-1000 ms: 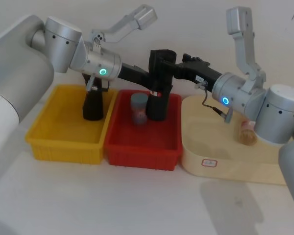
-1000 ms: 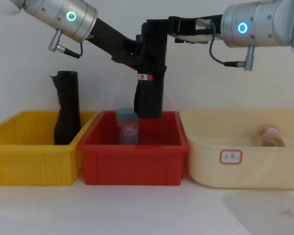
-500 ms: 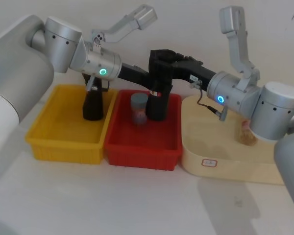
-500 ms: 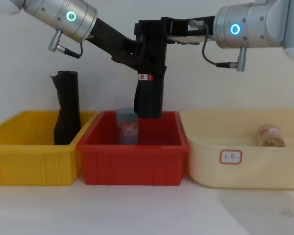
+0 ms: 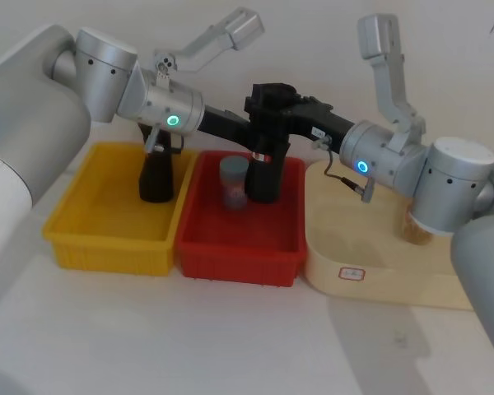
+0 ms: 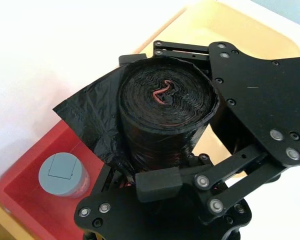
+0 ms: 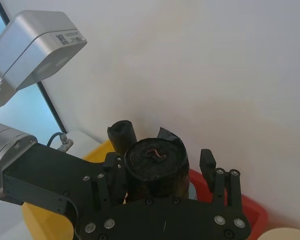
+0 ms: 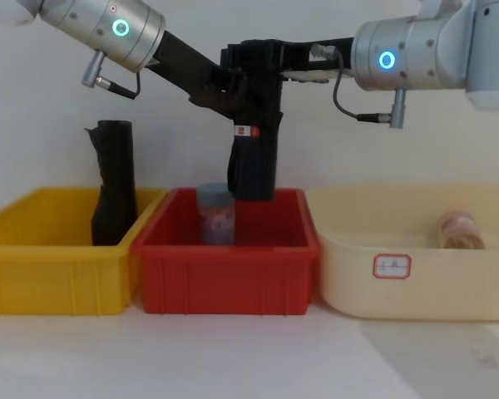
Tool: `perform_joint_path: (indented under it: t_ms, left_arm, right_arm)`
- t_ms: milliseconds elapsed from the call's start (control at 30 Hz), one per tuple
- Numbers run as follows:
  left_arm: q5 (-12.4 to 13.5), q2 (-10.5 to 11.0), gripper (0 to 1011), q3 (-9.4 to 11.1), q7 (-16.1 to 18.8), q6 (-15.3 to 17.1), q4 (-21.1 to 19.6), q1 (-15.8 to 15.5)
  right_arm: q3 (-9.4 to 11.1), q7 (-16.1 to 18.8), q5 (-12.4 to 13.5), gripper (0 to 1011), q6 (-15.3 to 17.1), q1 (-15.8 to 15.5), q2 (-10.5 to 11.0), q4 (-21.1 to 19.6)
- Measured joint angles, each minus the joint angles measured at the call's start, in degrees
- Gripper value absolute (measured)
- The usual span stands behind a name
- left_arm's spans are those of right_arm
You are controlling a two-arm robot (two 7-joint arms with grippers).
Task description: Pick up the garbage bag with the one hand and transfer it to the other hand.
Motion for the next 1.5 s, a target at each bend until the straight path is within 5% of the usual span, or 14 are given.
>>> perform_joint_path:
  t_ms: [867,1500]
  left_arm:
    - [0.01,0.00,407,0.00,0.02,0.00,0.00,0.00]
    - [0.01,0.01,407,0.00,-0.01,0.00,0.00,0.00]
  right_arm:
    - [-3.07,1.20,-1.27,1000,-4.59,2.88,-0.20,4.45]
    - [-3.68,0.94,-1.53,579,-5.25,3.34,-0.27,5.01]
